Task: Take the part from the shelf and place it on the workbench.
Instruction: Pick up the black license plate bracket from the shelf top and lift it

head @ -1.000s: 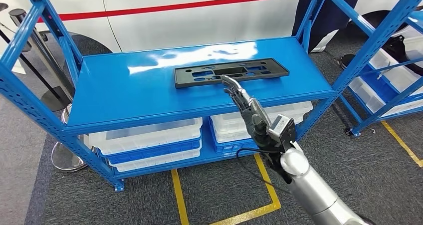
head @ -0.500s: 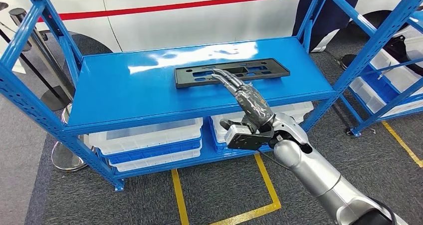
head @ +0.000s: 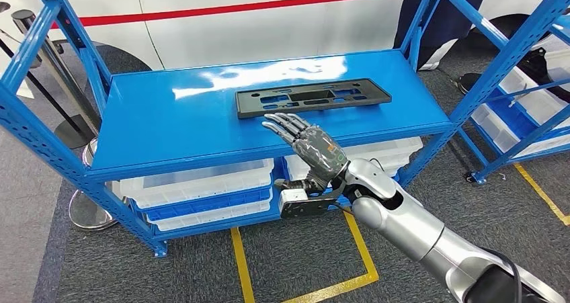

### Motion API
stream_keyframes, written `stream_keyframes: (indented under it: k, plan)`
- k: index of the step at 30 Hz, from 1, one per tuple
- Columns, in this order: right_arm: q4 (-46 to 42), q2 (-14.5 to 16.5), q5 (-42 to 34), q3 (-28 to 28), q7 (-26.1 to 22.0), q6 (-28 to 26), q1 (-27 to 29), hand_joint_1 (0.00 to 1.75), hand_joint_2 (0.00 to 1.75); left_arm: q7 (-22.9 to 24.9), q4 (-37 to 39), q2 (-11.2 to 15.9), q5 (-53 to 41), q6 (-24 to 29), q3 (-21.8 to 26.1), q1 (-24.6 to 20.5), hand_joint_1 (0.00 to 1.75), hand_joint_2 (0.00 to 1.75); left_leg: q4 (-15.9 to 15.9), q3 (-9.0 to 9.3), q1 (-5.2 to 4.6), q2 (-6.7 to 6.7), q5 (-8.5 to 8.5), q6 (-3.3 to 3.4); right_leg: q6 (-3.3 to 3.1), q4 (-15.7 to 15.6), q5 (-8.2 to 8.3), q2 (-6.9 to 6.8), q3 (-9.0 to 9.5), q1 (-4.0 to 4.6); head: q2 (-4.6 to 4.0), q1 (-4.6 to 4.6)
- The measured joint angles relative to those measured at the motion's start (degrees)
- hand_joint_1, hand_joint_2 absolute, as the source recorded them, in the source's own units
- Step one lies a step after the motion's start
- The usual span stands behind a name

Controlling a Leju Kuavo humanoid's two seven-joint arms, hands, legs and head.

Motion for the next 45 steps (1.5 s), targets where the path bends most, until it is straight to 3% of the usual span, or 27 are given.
stream_keyframes:
  k: [45]
  plan:
    - [1.14, -0.60, -2.25, -0.24, -0.21, -1.13, 1.33, 0.00, 0.00, -0.42, 0.05, -0.30, 1.82, -0.62, -3.77, 0.16, 0.00, 0.00, 0.01, 0.04, -0.01, 0.01, 0.00, 0.00, 0.00, -0.04, 0.00, 0.00, 0.00, -0.01, 0.00, -0.01]
